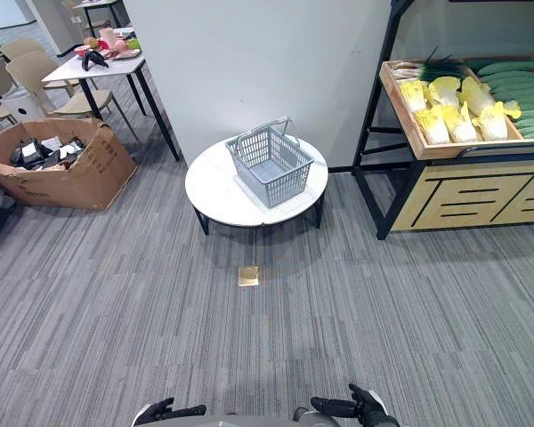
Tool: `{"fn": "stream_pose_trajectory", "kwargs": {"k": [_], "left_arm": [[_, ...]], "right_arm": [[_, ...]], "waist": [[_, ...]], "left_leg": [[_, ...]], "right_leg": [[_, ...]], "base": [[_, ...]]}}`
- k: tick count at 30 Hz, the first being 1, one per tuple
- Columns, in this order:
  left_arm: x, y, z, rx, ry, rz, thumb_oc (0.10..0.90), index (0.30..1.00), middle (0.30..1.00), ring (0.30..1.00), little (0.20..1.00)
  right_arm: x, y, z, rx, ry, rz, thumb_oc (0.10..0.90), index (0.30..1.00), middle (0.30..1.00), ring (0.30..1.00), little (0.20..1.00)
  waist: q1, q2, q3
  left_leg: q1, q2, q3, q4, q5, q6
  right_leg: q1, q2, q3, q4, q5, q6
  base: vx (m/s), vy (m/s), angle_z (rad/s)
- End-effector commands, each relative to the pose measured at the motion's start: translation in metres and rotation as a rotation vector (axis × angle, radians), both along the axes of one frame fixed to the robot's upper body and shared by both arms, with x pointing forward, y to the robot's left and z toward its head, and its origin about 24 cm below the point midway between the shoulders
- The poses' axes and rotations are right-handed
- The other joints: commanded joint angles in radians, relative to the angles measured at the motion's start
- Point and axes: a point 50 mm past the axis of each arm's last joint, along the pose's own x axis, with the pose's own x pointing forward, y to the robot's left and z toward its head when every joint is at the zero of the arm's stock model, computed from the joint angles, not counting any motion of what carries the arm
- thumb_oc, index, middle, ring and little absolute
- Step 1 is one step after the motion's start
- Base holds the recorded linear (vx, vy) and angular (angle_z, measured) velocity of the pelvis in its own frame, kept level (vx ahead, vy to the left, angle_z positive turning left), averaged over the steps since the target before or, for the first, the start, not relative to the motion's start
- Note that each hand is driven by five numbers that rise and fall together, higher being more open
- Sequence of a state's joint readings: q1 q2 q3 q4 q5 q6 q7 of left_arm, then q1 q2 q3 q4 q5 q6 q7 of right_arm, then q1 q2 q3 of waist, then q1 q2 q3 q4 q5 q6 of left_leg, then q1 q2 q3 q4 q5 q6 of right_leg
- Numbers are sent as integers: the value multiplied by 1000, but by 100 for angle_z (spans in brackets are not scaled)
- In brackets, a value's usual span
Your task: Get the vegetables into the basket
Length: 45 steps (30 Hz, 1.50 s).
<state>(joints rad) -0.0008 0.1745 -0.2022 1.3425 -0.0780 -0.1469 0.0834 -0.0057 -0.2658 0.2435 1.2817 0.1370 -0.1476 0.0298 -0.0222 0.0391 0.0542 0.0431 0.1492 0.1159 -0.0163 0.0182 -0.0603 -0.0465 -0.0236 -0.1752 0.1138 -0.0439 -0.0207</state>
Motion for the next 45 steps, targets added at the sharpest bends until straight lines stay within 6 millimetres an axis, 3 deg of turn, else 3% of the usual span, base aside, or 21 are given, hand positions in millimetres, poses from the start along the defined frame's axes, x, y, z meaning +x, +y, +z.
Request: {"fn": "stream_pose_trajectory", "kwargs": {"k": [1, 45], "left_arm": [[-8, -5, -3, -4, 38, -32, 900, 1000, 1000, 1000, 1000], [-12, 0, -3, -6, 65, -35, 900, 1000, 1000, 1000, 1000]], "right_arm": [[-20, 7, -7, 12, 80, -8, 900, 1000, 1000, 1000, 1000], [-23, 1, -6, -3, 107, 7, 900, 1000, 1000, 1000, 1000]], "waist": [[-1, -56, 37], [10, -64, 21]], "left_leg": [[48, -55, -26, -71, 3, -28], [88, -47, -25, -71, -12, -26]], "right_leg": [[80, -163, 78, -201, 185, 182], [114, -149, 81, -200, 155, 173]], "base": [[8, 1, -3], [2, 0, 0]]}}
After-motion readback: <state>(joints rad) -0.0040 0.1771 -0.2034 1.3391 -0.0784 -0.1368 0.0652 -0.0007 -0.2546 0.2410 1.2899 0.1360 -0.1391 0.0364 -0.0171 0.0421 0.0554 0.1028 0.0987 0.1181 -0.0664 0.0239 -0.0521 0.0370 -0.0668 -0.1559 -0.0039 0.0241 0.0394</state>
